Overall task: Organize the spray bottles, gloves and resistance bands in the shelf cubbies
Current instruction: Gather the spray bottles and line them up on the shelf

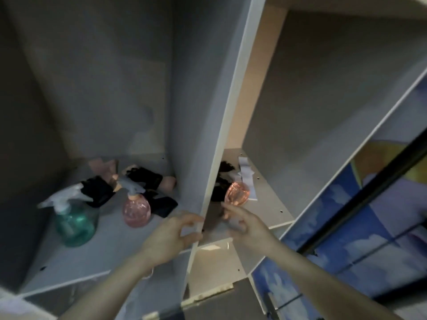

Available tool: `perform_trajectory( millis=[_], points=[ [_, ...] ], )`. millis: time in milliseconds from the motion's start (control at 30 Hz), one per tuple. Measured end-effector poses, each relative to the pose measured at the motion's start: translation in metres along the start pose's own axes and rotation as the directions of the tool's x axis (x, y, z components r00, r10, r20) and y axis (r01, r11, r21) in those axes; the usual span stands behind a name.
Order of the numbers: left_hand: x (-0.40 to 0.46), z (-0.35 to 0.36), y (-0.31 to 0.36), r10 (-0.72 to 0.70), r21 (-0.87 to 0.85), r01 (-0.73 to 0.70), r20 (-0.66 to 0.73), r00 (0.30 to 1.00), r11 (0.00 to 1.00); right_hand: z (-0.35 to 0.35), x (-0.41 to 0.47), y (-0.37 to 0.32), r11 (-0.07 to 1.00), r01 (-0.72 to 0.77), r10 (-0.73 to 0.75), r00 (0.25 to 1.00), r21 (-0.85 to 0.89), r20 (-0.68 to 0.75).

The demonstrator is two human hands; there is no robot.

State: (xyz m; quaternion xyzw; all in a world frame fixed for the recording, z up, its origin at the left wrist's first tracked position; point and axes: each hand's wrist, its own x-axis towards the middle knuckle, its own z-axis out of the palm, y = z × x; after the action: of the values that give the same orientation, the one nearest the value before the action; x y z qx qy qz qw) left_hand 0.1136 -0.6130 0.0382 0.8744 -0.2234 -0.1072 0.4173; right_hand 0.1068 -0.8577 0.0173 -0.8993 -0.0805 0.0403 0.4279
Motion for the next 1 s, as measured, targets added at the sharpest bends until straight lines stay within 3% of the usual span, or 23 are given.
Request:
perform_trajectory(
  millis=[200,467,633,833,900,1000],
  points=[
    [0.032,0.048,0.034,-0.067,-0.093,0.057,-0.115,0.991,0.994,-0.038,0.018,0.044,0.989,-0.107,0.099,0.992,-0.102,-0.080],
    [0.103,0.107,0.028,-0.264,0.009,0.275,-0.250,0.932,0.961,-0.066,0.075,0.097,0.952,0.161,-0.140,0.985,-0.261,0.097],
    [0.137,0.122,0.007,-0.413,0.027,0.426,-0.202,0.888,0.904,-0.053,0.111,0.122,0.772,0.401,-0.321,0.916,-0.493,0.242],
    [0.150,0.119,-0.004,-0.513,-0.030,0.519,-0.206,0.833,0.855,-0.018,0.133,0.128,0.517,0.523,-0.348,0.852,-0.678,0.392],
    [0.152,0.115,-0.003,-0.532,-0.076,0.529,-0.211,0.820,0.845,-0.020,0.138,0.128,0.523,0.505,-0.388,0.858,-0.687,0.336],
    [0.159,0.115,0.009,-0.497,-0.004,0.504,-0.179,0.849,0.864,-0.041,0.150,0.129,0.821,0.401,-0.349,0.916,-0.407,0.198]
  ],
)
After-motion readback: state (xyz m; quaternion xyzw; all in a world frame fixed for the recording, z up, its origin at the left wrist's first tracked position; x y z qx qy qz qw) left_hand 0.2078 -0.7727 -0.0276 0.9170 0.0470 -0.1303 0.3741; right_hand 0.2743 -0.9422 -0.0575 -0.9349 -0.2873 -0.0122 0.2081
